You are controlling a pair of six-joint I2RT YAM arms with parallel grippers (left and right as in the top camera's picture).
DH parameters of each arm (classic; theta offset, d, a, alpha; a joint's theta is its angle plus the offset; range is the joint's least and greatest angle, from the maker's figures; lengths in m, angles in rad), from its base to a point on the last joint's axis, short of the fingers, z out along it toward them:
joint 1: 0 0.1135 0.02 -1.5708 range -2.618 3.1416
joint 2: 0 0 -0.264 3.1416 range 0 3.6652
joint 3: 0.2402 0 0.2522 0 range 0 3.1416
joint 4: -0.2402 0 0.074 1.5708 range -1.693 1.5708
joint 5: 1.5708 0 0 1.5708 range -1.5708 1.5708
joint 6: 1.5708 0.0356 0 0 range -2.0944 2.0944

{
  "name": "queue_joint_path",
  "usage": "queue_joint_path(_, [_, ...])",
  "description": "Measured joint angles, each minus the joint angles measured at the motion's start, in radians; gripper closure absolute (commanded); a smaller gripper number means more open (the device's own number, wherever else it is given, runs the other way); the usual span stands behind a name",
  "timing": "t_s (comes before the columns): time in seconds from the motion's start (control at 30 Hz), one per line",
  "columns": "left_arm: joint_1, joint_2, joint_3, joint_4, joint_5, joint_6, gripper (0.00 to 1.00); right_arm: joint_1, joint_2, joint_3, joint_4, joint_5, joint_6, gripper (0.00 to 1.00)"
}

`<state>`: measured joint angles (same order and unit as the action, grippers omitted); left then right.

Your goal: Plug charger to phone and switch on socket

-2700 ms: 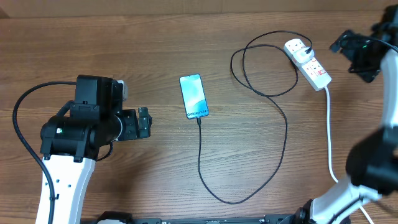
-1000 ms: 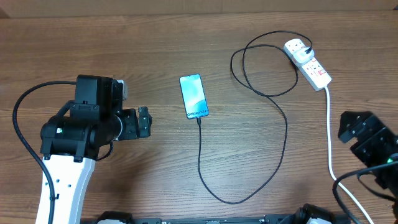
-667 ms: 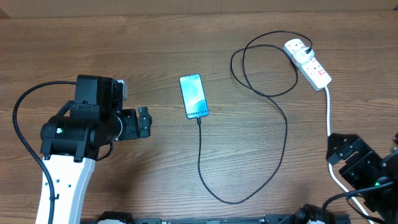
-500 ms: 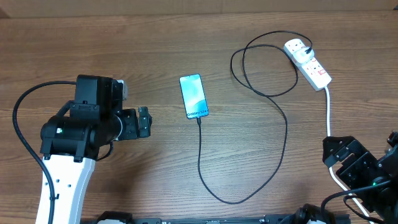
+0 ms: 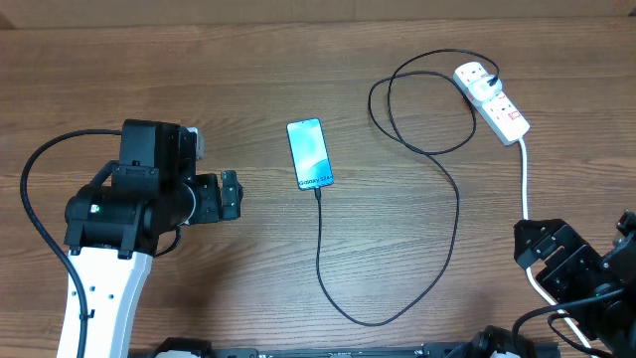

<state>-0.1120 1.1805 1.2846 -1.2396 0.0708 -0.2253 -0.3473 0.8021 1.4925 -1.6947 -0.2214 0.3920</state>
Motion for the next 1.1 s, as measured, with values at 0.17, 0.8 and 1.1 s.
queue_joint_path(0.17, [0.000, 0.000, 0.000, 0.000, 0.000, 0.000, 0.00, 0.000, 0.000, 0.000, 0.000, -0.001, -0.023, 0.00])
queue_joint_path(0.8, [0.000, 0.000, 0.000, 0.002, 0.000, 0.000, 0.00, 0.262, -0.255, -0.291, 0.389, 0.016, -0.105, 0.00])
queue_joint_path(1.1, [0.000, 0.000, 0.001, 0.002, 0.000, 0.000, 0.01, 0.361, -0.481, -0.642, 0.687, 0.027, -0.127, 0.00])
